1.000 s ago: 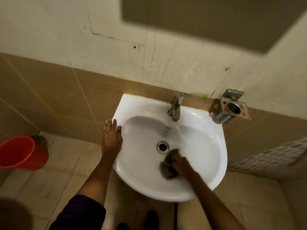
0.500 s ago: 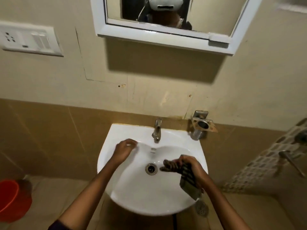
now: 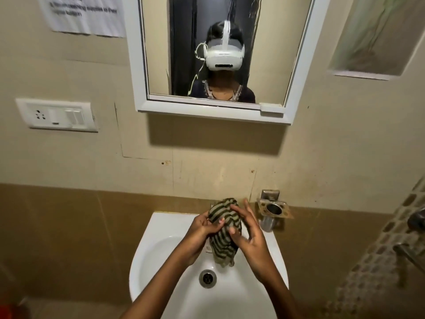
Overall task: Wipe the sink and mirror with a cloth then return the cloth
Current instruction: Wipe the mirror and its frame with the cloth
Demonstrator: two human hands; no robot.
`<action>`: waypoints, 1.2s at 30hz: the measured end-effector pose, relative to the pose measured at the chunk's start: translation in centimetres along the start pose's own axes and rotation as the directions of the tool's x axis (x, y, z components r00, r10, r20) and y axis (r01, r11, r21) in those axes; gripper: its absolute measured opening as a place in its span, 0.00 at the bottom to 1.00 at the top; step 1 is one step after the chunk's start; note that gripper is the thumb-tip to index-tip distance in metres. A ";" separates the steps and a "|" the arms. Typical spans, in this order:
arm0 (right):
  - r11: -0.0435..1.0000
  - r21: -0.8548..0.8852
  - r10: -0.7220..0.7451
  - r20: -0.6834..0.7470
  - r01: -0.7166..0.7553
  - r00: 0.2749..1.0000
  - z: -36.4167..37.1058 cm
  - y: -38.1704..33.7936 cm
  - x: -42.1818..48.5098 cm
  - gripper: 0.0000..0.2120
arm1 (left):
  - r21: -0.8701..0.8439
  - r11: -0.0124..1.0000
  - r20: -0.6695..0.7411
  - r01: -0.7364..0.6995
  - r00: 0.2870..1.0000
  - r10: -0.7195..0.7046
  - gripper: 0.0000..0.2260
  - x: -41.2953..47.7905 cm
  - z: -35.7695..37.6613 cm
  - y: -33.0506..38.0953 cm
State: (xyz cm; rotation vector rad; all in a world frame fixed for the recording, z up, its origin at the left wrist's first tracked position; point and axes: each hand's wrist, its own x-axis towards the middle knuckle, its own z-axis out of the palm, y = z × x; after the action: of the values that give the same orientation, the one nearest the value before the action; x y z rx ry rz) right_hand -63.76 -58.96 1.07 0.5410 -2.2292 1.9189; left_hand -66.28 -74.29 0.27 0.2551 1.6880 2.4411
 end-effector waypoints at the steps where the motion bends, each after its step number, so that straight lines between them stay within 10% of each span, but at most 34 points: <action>1: 0.992 0.106 0.073 -0.011 -0.072 0.997 0.2 0.4 -0.4 0.21 | 0.035 0.999 -0.038 -0.005 0.999 0.007 0.17 0.1 -0.1 0.1; 9: 0.985 -0.121 0.115 -0.076 -0.124 0.990 -1.2 0.5 -0.3 0.23 | 0.410 0.912 -0.120 -0.003 0.991 0.057 0.09 0.1 -1.5 2.5; 17: 0.955 -0.028 0.294 0.236 -0.296 0.926 -2.4 -0.9 1.3 0.20 | 0.190 0.949 -0.080 0.252 0.967 -0.241 0.24 0.6 -1.5 3.5; 21: 0.810 -0.587 0.158 0.198 -0.012 0.968 -2.5 -0.9 2.6 0.28 | 0.545 0.826 0.116 0.144 0.963 -0.245 0.38 0.8 -1.8 4.6; 25: 0.546 -0.807 -0.111 0.198 0.226 0.974 -2.4 -4.0 5.3 0.15 | 0.828 0.561 0.042 -0.027 0.999 -0.013 0.19 2.6 0.2 7.1; 32: 0.963 -0.166 -0.247 -0.223 0.212 0.943 -4.3 -14.8 13.4 0.11 | 0.699 0.578 0.087 -0.421 0.852 0.516 0.03 7.7 3.7 21.7; 34: 0.946 -0.119 -0.320 -0.477 0.300 0.819 -4.9 -19.5 16.7 0.11 | 0.725 0.466 0.032 -0.507 0.701 0.713 0.01 8.9 5.4 26.9; 36: 0.874 -0.180 -0.429 -0.724 0.452 0.541 -6.1 -25.6 19.9 0.13 | 0.768 0.332 -0.012 -0.548 0.506 0.863 0.06 9.7 6.7 32.4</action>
State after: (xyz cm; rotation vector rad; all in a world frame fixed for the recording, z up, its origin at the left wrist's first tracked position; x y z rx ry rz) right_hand -73.49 -59.40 32.58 0.2028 -1.3552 1.4983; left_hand -75.33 -77.27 33.46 0.7975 3.3137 2.2536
